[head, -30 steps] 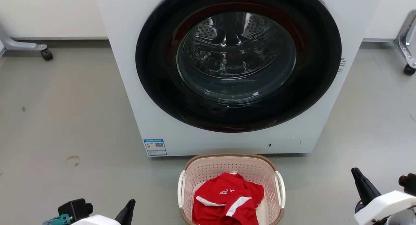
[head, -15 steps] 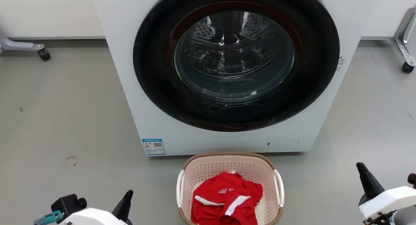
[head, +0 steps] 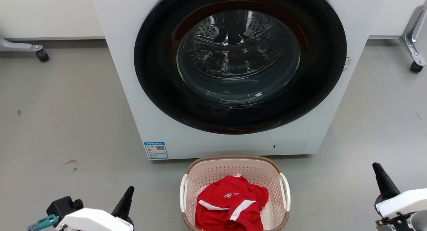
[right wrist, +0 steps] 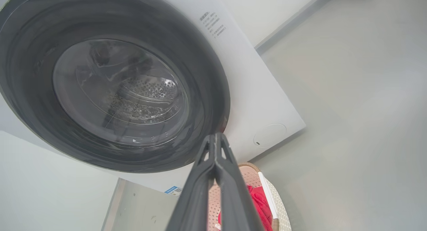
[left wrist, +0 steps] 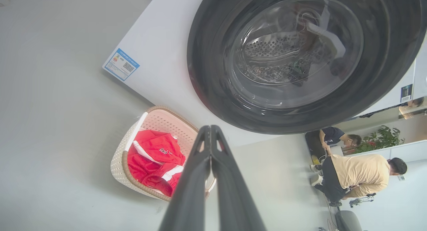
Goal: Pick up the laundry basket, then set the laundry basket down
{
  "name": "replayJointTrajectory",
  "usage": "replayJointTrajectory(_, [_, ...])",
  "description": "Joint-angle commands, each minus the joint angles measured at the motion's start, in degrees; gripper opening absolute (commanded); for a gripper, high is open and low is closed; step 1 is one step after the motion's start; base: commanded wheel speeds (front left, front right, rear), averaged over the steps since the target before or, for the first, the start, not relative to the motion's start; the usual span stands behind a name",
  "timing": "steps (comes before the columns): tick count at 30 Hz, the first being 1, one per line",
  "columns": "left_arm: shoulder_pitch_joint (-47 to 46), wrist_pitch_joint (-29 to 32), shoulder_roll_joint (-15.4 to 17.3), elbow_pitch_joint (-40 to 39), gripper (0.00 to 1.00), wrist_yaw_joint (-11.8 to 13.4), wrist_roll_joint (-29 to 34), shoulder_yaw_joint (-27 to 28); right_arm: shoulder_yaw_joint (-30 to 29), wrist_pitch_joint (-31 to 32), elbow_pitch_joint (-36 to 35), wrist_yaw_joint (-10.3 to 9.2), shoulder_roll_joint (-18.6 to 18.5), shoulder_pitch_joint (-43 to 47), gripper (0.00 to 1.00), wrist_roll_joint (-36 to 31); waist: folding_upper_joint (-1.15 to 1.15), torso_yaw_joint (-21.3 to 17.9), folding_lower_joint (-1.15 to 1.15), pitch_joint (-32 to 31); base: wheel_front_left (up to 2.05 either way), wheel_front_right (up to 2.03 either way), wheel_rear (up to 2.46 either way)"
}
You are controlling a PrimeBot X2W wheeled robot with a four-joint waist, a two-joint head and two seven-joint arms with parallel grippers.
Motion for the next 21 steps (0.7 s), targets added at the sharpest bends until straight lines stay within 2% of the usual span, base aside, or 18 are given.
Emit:
replayJointTrajectory(1, [-2.2,0.0,0.7,-0.9,0.0,-0.7,-0.5,2.3,-0.6,0.2,-1.9,-0.09,-1.2,-2.5,0.0,0.9,0.0,0.0,-0.01,0.0,0.0,0.0,0.0])
replayJointTrajectory(21, [-2.4,1.5,-4.3,1.0,0.0,-5.1,-4.4,10.5,-5.8,2.7,-3.5,-0.13,0.5,-2.6,0.0,8.7,0.0,-0.6,-0.01,0.4,0.0,0.0,0.0])
